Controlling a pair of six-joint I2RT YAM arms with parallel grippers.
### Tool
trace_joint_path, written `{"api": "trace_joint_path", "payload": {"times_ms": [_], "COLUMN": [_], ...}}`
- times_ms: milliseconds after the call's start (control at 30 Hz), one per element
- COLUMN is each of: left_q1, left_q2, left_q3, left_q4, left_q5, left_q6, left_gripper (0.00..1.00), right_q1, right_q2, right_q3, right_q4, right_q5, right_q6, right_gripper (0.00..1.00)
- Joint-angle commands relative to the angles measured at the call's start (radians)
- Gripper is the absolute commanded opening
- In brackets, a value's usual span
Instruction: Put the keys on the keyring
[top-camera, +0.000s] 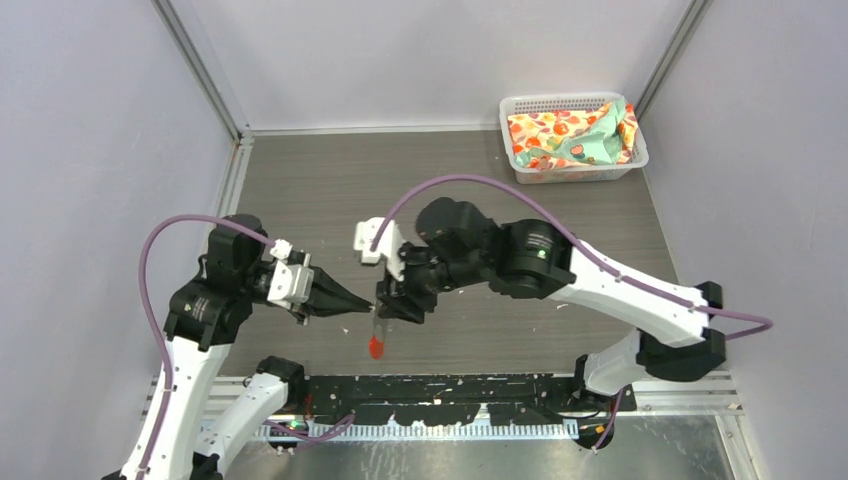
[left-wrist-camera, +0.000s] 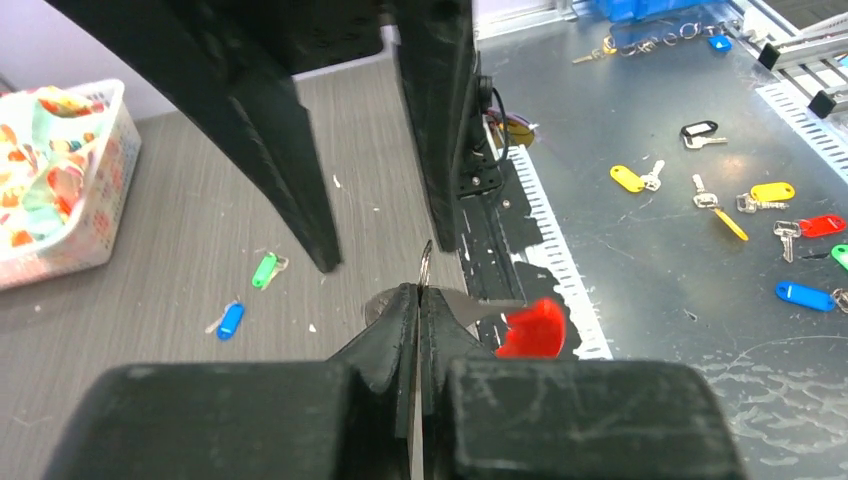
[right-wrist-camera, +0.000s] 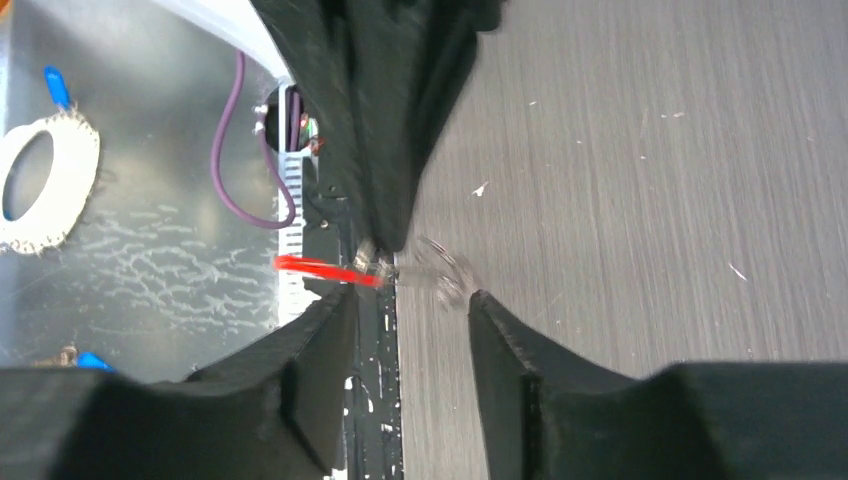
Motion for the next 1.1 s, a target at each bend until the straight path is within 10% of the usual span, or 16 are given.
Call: {"api": "trace_joint_path", "payload": {"times_ms": [0,267,1067], "left_q1": [-0.007,-0.007,-0.007], "left_q2": [-0.045,-0.058,-0.152], "left_q3": [-0.016,0.012,-0.072], "left_q4": [0.191,0.276,0.336], "left_q5": [0.103,0.151,0.076], "left_q6": [-0.124,-0.130,0.213], "left_gripper": [0.00,0.00,0.00], "right_q1": [-0.050,-0.064,-0.065], "right_q2": [-0.198,-0.365,-0.423], "right_q3": [-0.147,-0.364,-0.484], "right_q4": [0.235,0.401,0.576], "right_q5": [-0.025,-0.054,-0.053], "right_q6": [0.051,0.062,0.038], "right_gripper": [0.55,0.68,0.62]}}
